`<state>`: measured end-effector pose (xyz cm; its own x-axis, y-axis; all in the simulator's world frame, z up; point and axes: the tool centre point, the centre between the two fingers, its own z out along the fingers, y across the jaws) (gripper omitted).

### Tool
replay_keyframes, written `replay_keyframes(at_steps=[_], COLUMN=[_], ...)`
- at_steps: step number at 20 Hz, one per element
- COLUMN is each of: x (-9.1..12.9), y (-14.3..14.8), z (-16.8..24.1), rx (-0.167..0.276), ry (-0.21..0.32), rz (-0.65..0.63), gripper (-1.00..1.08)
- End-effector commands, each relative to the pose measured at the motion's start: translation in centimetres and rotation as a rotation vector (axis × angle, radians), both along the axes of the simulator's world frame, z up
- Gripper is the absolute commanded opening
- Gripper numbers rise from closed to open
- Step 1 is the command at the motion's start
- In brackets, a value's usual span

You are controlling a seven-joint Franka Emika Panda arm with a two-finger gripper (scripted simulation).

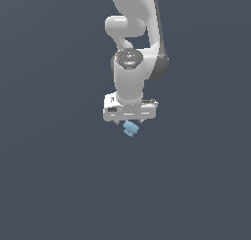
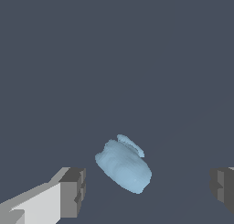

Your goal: Pick up the object and move it to a goal position.

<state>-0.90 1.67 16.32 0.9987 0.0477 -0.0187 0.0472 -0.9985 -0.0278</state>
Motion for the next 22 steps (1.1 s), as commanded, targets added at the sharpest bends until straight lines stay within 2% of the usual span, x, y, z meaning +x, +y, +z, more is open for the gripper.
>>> replay_keyframes(at_steps=[1, 11, 22], x=[0.0, -0.3, -1.5], y=[0.0, 0.1, 0.3], z=[0.0, -0.6, -2.3], rx=[0.002, -0.002, -0.009], ry=[-0.001, -0.004, -0.013], rz=[-0.002, 0.085, 0.346], gripper=[1.00, 1.00, 1.00])
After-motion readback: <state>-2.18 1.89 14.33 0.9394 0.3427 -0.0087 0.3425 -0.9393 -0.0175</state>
